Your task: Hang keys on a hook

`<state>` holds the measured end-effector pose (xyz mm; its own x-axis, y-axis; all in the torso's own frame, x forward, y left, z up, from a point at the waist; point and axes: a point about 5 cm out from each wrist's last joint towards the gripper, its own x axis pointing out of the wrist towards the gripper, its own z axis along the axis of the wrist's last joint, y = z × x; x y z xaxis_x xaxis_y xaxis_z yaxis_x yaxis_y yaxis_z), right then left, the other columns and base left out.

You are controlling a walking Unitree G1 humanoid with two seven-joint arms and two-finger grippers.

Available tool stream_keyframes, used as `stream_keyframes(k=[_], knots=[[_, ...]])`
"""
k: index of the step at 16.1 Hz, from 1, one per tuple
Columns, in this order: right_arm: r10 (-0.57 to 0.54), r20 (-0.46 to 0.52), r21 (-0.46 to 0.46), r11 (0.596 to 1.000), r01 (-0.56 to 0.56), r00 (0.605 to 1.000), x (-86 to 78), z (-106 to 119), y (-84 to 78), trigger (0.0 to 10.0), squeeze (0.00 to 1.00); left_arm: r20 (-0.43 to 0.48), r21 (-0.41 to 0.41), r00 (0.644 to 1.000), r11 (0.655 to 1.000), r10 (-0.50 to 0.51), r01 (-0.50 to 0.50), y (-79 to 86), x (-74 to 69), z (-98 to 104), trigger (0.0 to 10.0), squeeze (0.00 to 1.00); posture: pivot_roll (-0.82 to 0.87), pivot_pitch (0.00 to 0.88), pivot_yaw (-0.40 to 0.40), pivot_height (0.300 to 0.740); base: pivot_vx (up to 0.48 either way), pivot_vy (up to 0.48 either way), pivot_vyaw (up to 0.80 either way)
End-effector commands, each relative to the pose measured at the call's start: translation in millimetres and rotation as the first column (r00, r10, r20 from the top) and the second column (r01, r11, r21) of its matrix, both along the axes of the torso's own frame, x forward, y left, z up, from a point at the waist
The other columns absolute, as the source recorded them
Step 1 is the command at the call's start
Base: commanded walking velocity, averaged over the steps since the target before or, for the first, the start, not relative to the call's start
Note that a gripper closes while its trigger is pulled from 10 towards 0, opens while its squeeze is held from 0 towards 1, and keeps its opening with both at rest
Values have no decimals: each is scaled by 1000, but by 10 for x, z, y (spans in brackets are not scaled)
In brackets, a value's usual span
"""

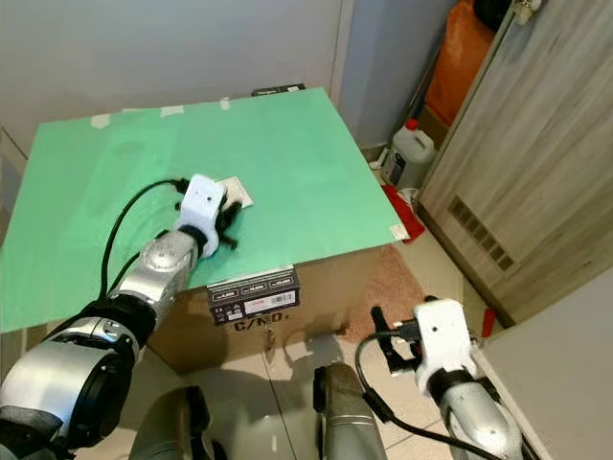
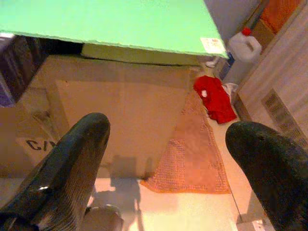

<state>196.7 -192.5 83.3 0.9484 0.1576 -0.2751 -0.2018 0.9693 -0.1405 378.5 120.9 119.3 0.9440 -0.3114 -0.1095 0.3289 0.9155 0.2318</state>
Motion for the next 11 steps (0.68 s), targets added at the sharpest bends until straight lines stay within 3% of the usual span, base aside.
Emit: stream_keyframes(k=[1,4,6,7,8,11], knots=[[15,-5,9,1000,-15,1000,12,-29,28,10000,0,41,-8,999,1000,-11,11,-40,-2,45,0,0,-267,78,-23,618,0,0,0],[33,15,27,999,-34,999,155,-47,91,10000,0,154,-43,986,997,-59,66,-192,-49,180,0,0,-222,47,-25,618,0,0,0],[43,25,36,998,-44,999,224,-49,128,10000,0,135,-34,989,998,-56,61,-196,-76,111,0,0,-199,40,-34,618,0,0,0],[52,28,38,998,-53,998,243,-45,145,10000,0,123,-10,992,999,-39,40,-169,-71,77,2000,0,-199,42,-39,618,0,0,0],[59,28,38,997,-60,998,239,-49,152,10000,0,120,9,992,1000,-30,29,-142,-59,70,10000,1000,-198,43,-43,618,0,0,0],[63,36,44,997,-64,997,218,-38,140,10000,0,66,4,997,999,-32,31,-89,-46,25,10000,1000,-217,45,-41,618,0,0,0]])
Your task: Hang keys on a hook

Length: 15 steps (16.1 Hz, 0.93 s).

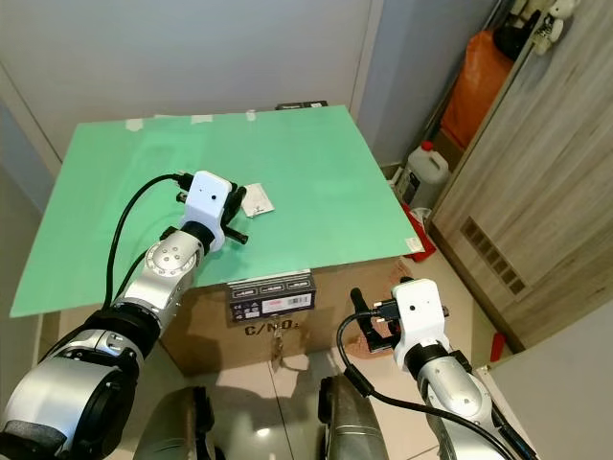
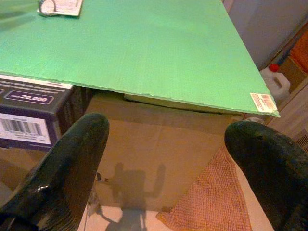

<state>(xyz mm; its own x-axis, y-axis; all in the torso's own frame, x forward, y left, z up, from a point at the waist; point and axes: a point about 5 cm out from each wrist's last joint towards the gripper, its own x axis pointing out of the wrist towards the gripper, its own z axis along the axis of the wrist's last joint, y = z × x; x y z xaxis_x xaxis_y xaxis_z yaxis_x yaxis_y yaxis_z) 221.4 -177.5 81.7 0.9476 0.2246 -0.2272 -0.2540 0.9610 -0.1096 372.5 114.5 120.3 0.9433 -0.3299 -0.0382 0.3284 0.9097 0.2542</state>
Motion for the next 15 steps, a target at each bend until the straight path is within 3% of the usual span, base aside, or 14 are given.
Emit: stream_keyframes(k=[1,9,15], knots=[[4,-9,6,1000,-4,1000,-52,-9,-25,10000,0,-44,3,999,1000,-11,11,4,14,-30,10000,1000,-238,51,-32,618,0,0,0],[-43,-13,11,999,43,999,-174,-1,-82,10000,0,-140,37,990,999,-29,34,8,-20,-181,10000,1000,-277,79,3,618,0,0,0],[-49,-18,18,999,50,999,-193,-6,-67,10000,0,-140,16,990,999,-34,36,-37,-22,-182,10000,1000,-276,94,8,618,104,-101,0]])
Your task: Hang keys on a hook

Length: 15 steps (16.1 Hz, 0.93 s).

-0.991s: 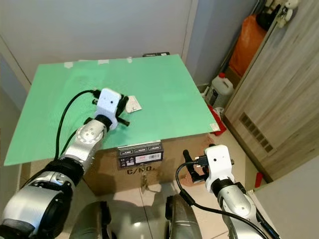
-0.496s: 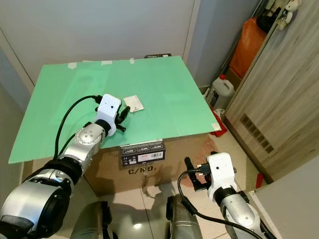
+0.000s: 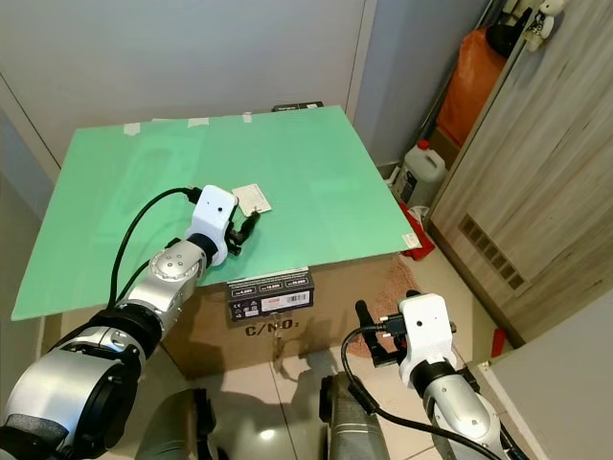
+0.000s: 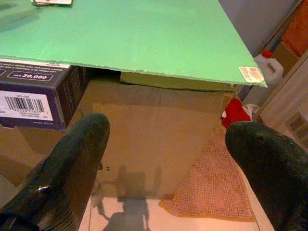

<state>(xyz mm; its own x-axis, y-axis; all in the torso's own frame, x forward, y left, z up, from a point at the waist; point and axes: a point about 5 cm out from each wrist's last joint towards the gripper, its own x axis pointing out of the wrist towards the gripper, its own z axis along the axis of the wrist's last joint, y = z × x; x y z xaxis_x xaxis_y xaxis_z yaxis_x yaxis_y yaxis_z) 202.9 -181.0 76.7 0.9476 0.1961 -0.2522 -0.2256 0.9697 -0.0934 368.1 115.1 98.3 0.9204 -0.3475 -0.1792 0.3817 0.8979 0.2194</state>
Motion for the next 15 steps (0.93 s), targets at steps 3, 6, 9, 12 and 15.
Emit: stream_keyframes(k=[3,6,9,12,15], knots=[[-4,2,-5,1000,4,1000,-23,32,-14,10000,0,7,-20,1000,1000,-2,3,-49,24,46,10000,1000,-273,93,4,618,410,-102,227],[-4,-10,-6,1000,4,1000,-27,14,-12,10000,0,9,-30,1000,999,16,-16,-25,29,51,10000,1000,-268,87,-1,618,454,0,775],[-3,-14,5,1000,3,1000,-24,1,-11,10000,0,10,-15,998,998,58,-58,39,30,35,10000,1000,-263,79,-6,618,0,0,0],[4,-16,6,1000,-4,1000,-30,4,-6,10000,0,8,-25,997,997,73,-73,60,21,18,10000,1000,-260,84,-10,618,0,0,0],[7,-17,7,1000,-7,1000,-28,7,-2,10000,0,13,-22,999,998,52,-51,21,23,30,10000,8,-260,87,-11,618,0,0,0]])
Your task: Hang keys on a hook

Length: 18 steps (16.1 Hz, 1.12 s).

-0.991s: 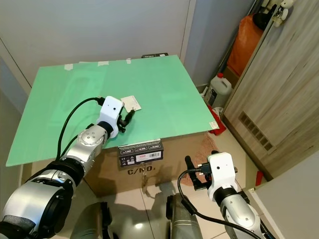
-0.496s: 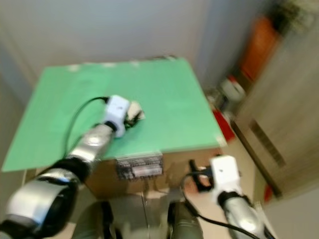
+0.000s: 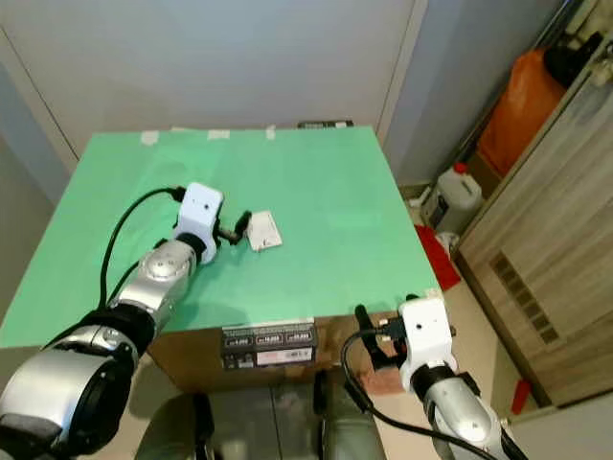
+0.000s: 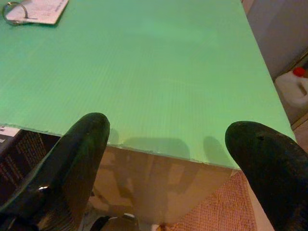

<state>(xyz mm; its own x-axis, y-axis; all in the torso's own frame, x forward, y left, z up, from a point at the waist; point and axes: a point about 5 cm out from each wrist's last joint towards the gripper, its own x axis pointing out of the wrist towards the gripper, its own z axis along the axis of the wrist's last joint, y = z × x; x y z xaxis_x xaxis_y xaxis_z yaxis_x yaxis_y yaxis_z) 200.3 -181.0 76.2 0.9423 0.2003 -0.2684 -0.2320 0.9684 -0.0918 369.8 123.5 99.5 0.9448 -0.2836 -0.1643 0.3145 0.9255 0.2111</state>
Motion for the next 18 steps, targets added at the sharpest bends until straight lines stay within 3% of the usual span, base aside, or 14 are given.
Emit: stream_keyframes(k=[1,4,10,18], knots=[[4,1,10,1000,-4,1000,-3,16,4,10000,0,20,-1,999,1000,-29,29,-93,16,52,10000,0,-262,91,-8,618,0,0,0],[0,1,12,1000,0,1000,-12,20,1,10000,0,49,-27,994,995,-99,100,-255,3,102,10000,0,-262,100,-5,618,0,0,0],[-13,-10,9,1000,13,1000,-63,6,-13,10000,0,-12,-49,971,970,-237,236,-546,-105,-8,10000,0,-276,113,8,618,0,0,0],[-9,-19,17,1000,9,1000,-73,-24,21,10000,0,-60,-40,980,982,-189,187,-563,-283,-272,10000,0,-255,109,9,618,0,0,0]])
